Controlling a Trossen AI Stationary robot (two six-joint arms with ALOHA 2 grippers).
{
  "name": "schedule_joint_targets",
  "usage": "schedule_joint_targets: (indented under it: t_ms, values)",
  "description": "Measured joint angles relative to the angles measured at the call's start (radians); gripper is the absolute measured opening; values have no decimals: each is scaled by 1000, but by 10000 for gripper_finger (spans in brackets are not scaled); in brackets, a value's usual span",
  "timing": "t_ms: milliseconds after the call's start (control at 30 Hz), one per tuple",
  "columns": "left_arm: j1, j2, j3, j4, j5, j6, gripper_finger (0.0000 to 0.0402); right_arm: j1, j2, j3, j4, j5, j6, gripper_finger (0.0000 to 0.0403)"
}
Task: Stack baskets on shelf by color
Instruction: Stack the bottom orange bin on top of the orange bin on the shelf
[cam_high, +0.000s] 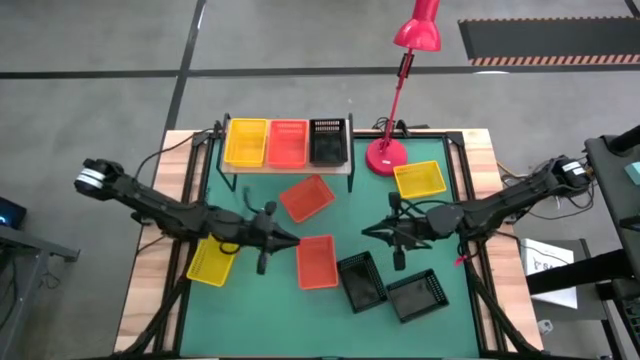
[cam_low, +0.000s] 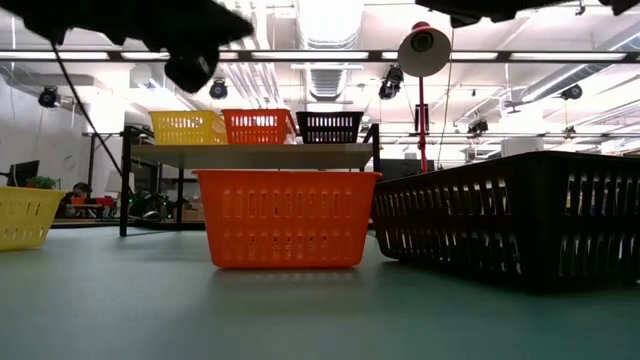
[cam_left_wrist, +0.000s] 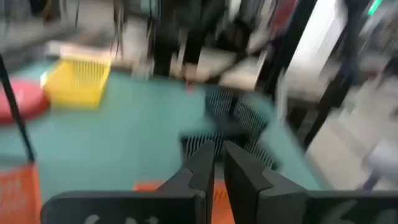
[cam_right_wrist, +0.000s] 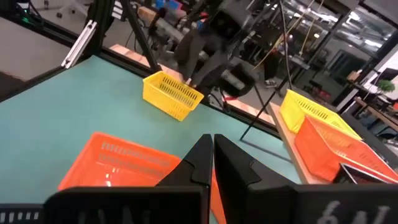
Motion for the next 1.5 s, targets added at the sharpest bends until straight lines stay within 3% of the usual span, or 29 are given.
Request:
schedule_joint_targets:
  t_ms: [233, 400, 633, 733, 867, 1000, 1267, 1500]
  values:
    - [-3, 155, 278, -540, 31, -136, 17, 0, -73, -75, 3, 3, 12, 8]
    - [-42, 290, 451, -707, 151, -177, 17, 0, -115, -82, 4, 4, -40, 8]
    - [-104, 484, 652, -727, 157, -202, 17, 0, -169, -57, 5, -2, -163, 8]
    - [-110, 528, 699, -749, 154, -258, 17, -2, -198, -65, 21, -49, -198, 8]
    - [-122, 579, 749, -747, 146, -338, 17, -31, -208, -124, 182, -153, -227, 8]
    - [-138, 635, 798, -759, 148, -390, 17, -106, -178, -179, 313, -295, -170, 8]
    - [-148, 730, 902, -780, 149, -413, 17, -280, -136, -293, 468, -366, -51, 8]
    - [-150, 746, 897, -783, 235, -508, 26, -297, -188, -337, 519, -363, -34, 8]
